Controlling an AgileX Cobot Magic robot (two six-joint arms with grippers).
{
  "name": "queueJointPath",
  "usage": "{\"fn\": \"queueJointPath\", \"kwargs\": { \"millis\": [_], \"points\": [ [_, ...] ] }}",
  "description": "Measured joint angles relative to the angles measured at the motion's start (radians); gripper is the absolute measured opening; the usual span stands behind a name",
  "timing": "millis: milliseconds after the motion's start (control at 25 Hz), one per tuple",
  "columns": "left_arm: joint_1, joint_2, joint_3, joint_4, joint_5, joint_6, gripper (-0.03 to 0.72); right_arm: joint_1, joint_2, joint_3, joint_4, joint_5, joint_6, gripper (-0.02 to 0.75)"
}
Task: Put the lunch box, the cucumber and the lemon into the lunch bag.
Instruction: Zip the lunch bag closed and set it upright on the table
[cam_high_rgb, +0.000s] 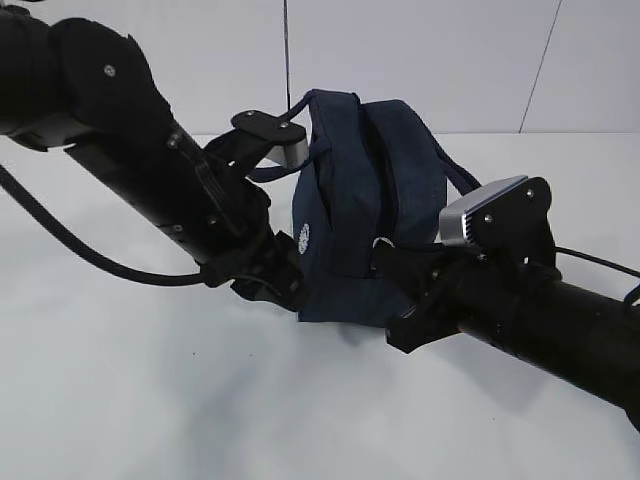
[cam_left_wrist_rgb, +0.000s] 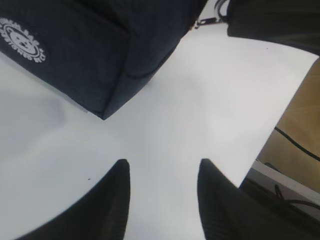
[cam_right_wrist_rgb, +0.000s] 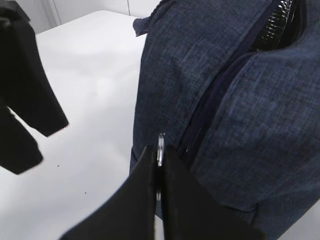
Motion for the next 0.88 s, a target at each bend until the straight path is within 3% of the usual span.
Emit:
{"fn": "queueJointPath", "kwargs": {
  "millis": [560, 880],
  "points": [
    [-0.004, 0.063, 0.0, -0.015, -0.138, 0.046, 0.323, 0.0, 0.0, -0.026, 0.02, -0.038, 0.0, 0.018],
    [-0.048, 0.108, 0.0, -0.039, -0.251, 0.063, 0.323, 0.0, -0.002, -0.053, 0.022, -0.038, 0.0, 0.017]
  ]
}}
